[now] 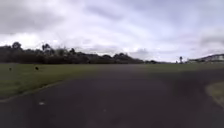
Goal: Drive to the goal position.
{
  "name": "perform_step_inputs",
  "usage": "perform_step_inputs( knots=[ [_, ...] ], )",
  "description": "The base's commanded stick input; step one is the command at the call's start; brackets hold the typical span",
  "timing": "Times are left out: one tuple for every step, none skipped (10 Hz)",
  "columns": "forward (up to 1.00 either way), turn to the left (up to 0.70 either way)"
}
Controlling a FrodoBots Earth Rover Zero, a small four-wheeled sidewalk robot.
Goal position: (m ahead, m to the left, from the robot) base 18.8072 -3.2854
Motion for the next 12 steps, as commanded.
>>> perform_step_inputs(
  knots=[
    [0.70,0.03],
    [0.70,0.02],
    [0.70,0.02],
    [0.70,0.02],
    [0.70,0.02],
    [0.70,0.02],
    [0.70,0.02],
    [0.70,0.02],
    [0.70,0.02],
    [0.70,0.02],
    [0.70,0.02],
    [0.70,0.02]
  ],
)
